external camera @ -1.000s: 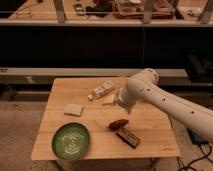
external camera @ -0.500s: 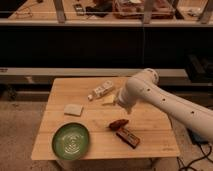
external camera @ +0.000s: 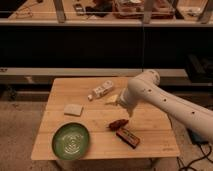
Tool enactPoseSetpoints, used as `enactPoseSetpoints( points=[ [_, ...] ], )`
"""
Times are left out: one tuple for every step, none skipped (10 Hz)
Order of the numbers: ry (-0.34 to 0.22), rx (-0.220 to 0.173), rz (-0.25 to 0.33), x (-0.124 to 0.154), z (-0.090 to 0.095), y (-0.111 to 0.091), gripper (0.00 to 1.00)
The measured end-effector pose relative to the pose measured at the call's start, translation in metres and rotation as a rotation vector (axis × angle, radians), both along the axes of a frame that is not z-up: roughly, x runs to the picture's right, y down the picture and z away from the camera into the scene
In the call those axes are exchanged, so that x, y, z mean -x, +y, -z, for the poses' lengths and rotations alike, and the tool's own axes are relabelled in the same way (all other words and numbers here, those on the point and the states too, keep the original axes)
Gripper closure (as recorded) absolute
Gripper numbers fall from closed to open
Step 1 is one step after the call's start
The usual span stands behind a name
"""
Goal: Place the pepper on the white sponge
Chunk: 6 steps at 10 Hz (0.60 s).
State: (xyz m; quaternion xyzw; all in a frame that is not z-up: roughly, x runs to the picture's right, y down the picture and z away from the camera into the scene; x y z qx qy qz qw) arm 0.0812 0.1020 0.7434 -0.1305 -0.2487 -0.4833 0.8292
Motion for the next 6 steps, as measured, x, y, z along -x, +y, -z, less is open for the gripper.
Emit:
enactPoseSetpoints(
  points=[
    [0.047,0.033,-0.042,-0.010,-0.006,0.009,0.20],
    [0.077,0.059,-0.067,-0.015,-0.012,0.016,0.20],
    [0.102,0.089,-0.091,-0.018,-0.018,0.024,0.20],
    [0.118,0.122,-0.110,-0.019,-0.026,0.033,0.20],
    [0.130,0.163,-0.127,-0.018,-0.036,0.044,0.20],
    [0.136,0.189,-0.135,-0.016,-0.044,0.051,0.20]
  ],
)
